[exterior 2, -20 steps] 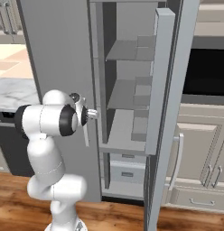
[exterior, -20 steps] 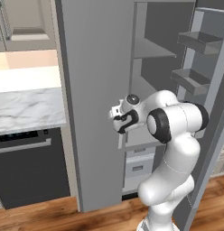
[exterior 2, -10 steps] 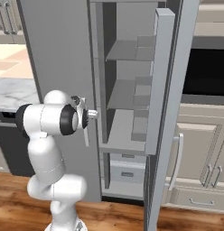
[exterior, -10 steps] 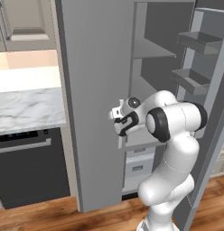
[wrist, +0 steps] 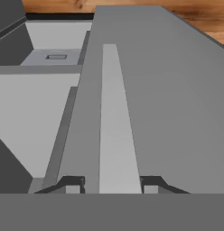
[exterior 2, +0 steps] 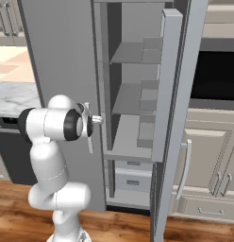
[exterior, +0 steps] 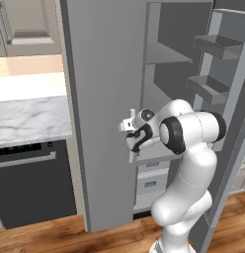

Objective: Place one of the steaks on the plate and the other in the bowl. Then place the bowl in the fridge.

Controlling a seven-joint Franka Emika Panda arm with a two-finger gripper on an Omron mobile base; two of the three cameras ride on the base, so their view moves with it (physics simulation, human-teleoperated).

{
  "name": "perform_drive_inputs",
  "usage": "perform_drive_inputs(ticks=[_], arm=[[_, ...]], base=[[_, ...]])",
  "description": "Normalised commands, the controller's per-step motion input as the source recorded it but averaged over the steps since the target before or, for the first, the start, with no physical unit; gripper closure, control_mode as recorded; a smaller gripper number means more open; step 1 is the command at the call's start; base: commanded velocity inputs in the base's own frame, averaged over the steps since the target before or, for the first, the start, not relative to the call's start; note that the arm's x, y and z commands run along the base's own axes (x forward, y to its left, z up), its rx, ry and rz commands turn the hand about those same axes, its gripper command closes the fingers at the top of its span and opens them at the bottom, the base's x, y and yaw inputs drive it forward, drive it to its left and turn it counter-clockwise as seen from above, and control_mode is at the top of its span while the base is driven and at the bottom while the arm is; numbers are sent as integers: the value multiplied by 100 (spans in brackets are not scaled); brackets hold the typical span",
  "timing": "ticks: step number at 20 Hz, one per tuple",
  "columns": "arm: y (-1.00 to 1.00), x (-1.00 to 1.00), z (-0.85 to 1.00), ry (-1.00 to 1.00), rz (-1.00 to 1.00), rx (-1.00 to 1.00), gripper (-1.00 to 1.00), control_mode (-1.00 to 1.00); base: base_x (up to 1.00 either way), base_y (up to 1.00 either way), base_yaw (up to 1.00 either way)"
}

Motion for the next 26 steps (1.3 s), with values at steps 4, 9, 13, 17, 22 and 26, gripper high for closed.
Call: perform_drive_inputs(ticks=[4,9,13,17,22,26], arm=[[0,1,0,2,0,0,100,-100],[1,-2,1,0,0,0,100,-100],[23,-40,0,0,-4,-4,100,-100],[33,-60,0,0,-6,-3,100,-100],[37,-82,6,0,-11,-2,100,-100],[55,-84,3,0,-22,0,100,-100]], base=[[0,0,0],[0,0,0],[0,0,0],[0,0,0],[0,0,0],[0,0,0]])
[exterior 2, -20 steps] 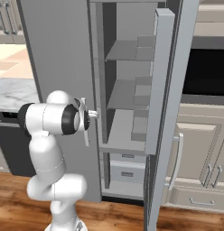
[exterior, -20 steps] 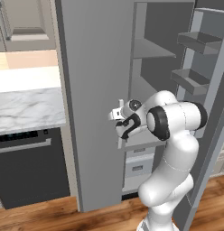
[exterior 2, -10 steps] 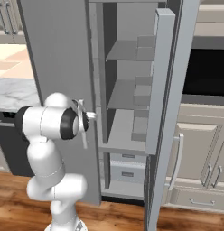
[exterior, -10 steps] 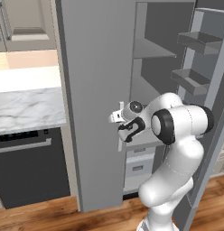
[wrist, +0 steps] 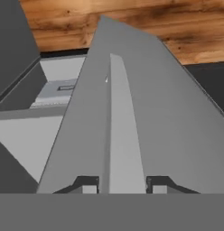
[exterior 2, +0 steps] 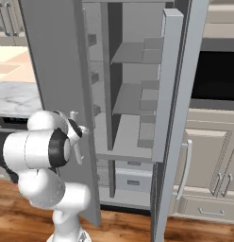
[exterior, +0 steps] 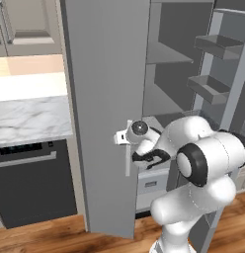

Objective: Place one of the steaks on the plate and the other in the bowl. Then place the bowl in the fridge.

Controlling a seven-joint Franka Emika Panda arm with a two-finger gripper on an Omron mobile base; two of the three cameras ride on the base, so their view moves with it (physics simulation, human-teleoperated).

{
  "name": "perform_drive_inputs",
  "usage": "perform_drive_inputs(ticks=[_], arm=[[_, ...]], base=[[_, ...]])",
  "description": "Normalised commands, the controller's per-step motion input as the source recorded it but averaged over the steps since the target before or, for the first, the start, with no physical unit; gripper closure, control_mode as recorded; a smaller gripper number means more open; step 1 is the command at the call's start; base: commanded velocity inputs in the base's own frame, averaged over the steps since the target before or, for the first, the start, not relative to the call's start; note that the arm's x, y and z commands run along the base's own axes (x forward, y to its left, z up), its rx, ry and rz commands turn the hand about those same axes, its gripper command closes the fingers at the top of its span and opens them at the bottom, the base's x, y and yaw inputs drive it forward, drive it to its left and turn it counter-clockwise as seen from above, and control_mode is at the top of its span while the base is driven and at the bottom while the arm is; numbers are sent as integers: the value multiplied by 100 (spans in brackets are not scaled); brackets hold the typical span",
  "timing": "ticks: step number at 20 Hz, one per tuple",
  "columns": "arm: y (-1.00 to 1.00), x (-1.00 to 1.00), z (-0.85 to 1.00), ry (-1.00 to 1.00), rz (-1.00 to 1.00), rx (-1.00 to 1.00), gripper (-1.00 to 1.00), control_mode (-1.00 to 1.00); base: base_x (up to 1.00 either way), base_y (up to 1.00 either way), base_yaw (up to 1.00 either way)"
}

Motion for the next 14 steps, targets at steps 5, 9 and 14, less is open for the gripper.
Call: perform_drive_inputs(ticks=[5,9,14], arm=[[42,-90,0,0,-24,0,100,-100],[33,-51,-5,1,-23,0,100,-100],[38,-14,-1,0,-25,0,100,-100]], base=[[0,0,0],[0,0,0],[0,0,0]])
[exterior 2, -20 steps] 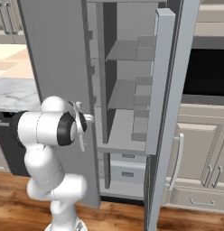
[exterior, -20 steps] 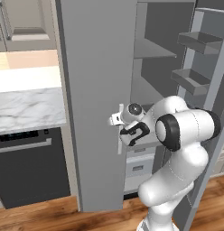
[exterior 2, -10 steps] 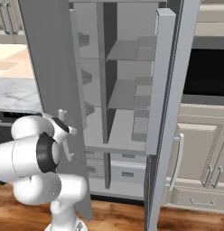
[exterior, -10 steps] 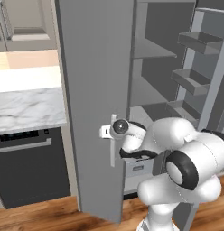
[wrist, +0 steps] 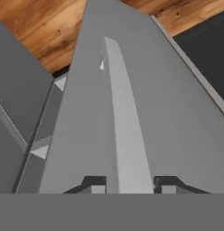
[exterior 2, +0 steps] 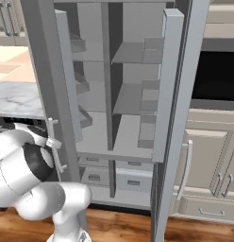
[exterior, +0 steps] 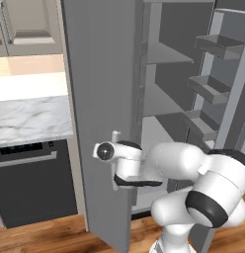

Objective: Place one of the steaks on the plate and the other in the bowl. Then place the bowl in the fridge.

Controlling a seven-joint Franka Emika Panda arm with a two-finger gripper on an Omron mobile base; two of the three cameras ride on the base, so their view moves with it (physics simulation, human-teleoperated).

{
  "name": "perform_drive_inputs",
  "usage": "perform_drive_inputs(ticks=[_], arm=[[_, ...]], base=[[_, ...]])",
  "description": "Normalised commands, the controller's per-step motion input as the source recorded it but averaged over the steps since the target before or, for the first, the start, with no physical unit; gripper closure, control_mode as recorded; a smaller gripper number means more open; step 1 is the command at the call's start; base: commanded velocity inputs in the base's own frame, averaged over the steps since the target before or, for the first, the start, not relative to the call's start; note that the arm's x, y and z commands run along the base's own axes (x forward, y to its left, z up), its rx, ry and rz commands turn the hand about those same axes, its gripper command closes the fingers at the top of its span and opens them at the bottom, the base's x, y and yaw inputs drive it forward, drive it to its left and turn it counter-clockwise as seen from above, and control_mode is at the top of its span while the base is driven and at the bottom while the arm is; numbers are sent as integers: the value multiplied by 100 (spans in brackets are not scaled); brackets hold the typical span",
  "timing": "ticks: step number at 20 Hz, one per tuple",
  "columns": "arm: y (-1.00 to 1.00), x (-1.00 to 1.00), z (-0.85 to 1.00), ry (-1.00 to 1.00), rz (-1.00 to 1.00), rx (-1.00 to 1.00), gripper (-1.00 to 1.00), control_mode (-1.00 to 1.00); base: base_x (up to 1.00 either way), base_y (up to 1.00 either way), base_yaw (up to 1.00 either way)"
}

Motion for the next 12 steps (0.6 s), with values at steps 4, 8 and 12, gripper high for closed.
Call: perform_drive_inputs(ticks=[4,8,12], arm=[[41,-8,0,0,-25,0,-100,-100],[19,-24,0,-1,-23,0,-100,-100],[11,-16,2,-6,-12,-1,-100,-100]], base=[[0,0,0],[0,0,0],[0,0,0]])
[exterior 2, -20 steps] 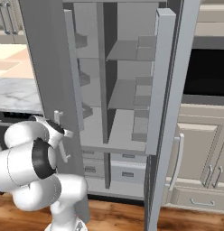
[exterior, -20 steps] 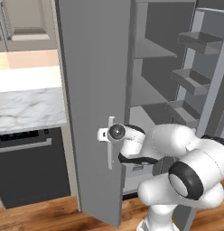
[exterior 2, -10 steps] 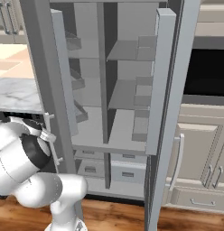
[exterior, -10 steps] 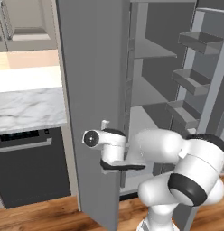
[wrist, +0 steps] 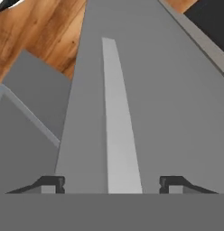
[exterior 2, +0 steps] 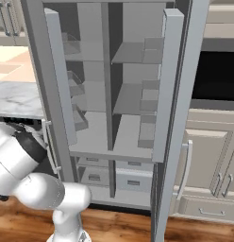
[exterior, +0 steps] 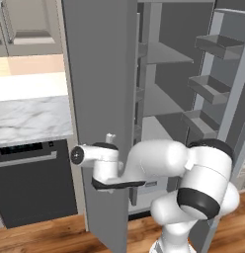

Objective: Place one of the steaks on the plate and the other in the bowl. Then place the bowl in the fridge.

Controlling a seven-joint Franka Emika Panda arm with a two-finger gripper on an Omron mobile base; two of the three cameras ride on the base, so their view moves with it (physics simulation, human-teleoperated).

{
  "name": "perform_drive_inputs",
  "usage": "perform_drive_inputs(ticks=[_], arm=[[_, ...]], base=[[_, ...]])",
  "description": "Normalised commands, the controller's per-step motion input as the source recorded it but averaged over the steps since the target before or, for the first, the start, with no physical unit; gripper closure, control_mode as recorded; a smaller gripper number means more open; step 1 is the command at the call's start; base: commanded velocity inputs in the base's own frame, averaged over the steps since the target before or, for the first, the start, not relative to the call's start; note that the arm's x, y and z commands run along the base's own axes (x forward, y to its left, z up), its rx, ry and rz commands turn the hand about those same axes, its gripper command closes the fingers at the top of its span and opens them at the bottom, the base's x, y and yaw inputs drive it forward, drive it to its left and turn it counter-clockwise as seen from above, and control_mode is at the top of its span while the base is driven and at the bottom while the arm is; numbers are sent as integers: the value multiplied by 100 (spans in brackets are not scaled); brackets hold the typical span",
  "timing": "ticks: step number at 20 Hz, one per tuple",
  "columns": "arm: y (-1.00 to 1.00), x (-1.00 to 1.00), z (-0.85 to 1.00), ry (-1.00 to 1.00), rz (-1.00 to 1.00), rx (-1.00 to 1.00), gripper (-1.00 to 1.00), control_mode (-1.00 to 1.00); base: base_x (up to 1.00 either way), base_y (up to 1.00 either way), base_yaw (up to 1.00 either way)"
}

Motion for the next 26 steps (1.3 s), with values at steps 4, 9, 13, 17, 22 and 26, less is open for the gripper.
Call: perform_drive_inputs(ticks=[4,9,13,17,22,26], arm=[[25,-33,15,-6,-1,-2,-100,-100],[22,-59,16,-16,0,0,-100,-100],[-30,-100,23,-13,-1,8,-100,-100],[-83,-96,22,-26,-2,29,-100,-100],[-99,-65,54,-10,0,39,-100,-100],[-99,-5,36,0,6,34,-100,-100]], base=[[0,0,0],[0,0,0],[0,0,0],[0,0,0],[0,0,0],[0,0,0]])
